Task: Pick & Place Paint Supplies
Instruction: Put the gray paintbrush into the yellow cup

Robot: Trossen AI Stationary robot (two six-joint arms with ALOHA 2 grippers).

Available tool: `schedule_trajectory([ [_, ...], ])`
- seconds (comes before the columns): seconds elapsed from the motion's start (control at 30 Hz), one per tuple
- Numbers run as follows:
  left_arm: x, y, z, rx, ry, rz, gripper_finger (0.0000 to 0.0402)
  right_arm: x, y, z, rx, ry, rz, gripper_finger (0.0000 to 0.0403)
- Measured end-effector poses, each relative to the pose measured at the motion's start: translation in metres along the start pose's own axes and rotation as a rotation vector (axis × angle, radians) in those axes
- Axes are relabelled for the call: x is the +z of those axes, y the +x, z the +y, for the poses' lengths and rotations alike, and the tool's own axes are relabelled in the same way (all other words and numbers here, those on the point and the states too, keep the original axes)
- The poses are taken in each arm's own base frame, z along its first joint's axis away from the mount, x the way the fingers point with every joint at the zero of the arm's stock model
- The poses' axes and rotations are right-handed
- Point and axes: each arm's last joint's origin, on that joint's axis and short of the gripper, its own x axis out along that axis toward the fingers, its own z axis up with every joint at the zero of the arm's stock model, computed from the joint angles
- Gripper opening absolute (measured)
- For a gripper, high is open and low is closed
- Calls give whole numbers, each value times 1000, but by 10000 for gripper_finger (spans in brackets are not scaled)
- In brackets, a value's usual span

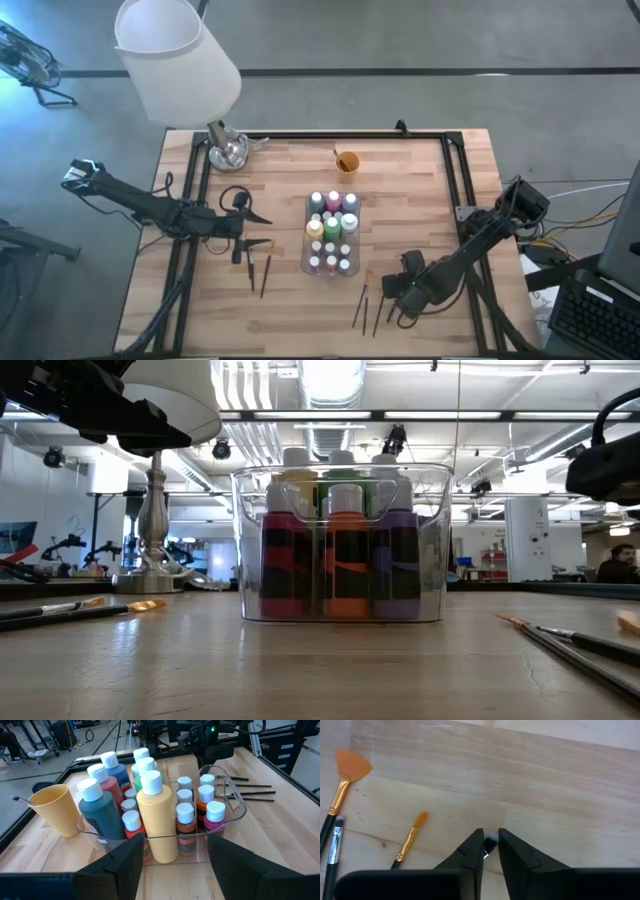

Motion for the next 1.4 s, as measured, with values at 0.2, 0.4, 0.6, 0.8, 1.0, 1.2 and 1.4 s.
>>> schedule_trajectory([
  [0.2, 0, 0, 0, 0, 0, 0, 222, 0, 0, -1, -15, -12, 17, 20],
  [0.4, 0, 0, 0, 0, 0, 0, 222, 0, 0, -1, -14, -35, 17, 9],
  [0.6, 0, 0, 0, 0, 0, 0, 222, 1, -5, 1, -4, -70, 8, 9],
  [0.8, 0, 0, 0, 0, 0, 0, 222, 9, -17, -2, -7, -98, -76, 8],
  [1.0, 0, 0, 0, 0, 0, 0, 223, 24, -28, -7, -29, -129, -163, 8],
  [1.2, 0, 0, 0, 0, 0, 0, 223, 49, -41, -4, 0, -189, -252, 8],
  [1.4, 0, 0, 0, 0, 0, 0, 223, 83, -52, 4, 21, -276, -311, 8],
])
